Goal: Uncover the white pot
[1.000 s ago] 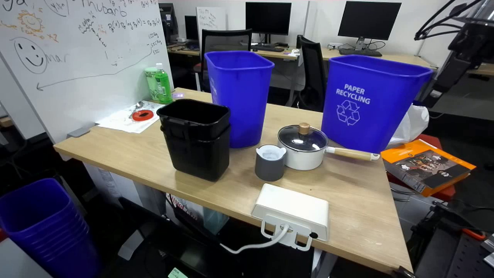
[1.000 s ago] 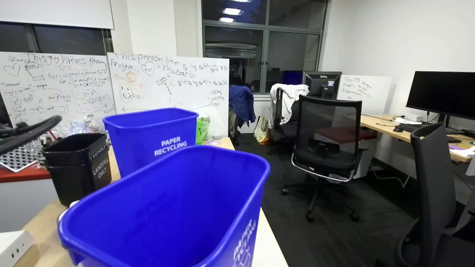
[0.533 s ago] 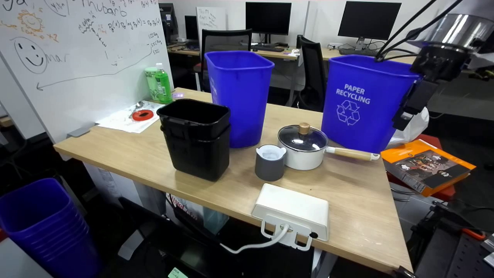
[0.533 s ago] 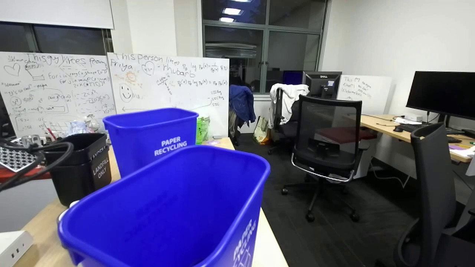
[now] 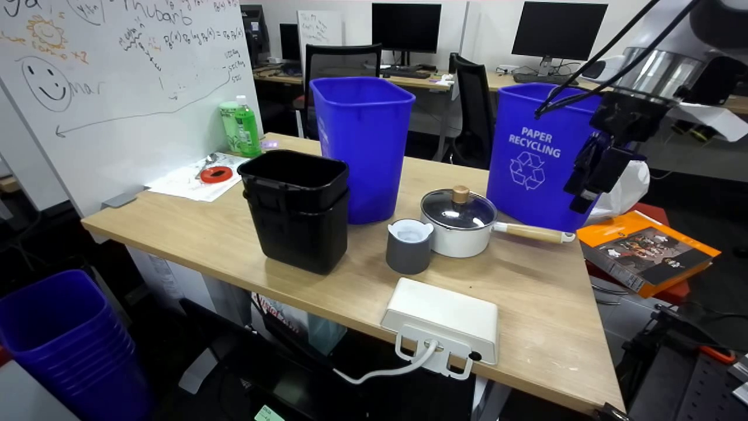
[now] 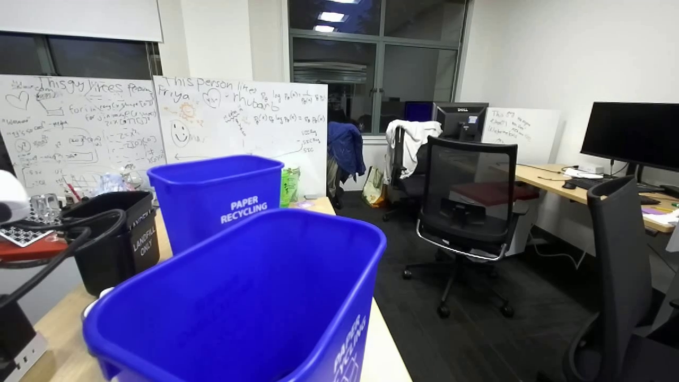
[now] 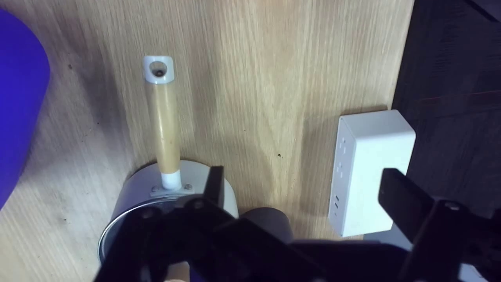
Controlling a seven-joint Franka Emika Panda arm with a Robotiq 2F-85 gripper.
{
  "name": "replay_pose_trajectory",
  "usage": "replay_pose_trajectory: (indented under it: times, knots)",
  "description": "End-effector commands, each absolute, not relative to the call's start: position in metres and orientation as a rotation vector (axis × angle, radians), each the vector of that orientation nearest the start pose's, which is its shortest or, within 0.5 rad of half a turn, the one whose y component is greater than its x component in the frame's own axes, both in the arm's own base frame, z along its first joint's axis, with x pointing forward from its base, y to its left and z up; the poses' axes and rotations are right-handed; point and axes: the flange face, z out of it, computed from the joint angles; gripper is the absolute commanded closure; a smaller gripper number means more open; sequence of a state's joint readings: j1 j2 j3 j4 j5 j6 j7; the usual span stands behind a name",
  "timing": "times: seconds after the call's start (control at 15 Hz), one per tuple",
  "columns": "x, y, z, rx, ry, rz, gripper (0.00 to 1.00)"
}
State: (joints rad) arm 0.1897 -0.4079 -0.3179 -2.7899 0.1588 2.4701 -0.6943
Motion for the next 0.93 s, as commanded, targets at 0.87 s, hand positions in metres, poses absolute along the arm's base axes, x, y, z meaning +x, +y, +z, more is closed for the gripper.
replay_pose_trajectory:
  times: [0.87]
  knots:
    - [0.403,-0.022,0.302,-2.888,-0.804,-0.181,0.0]
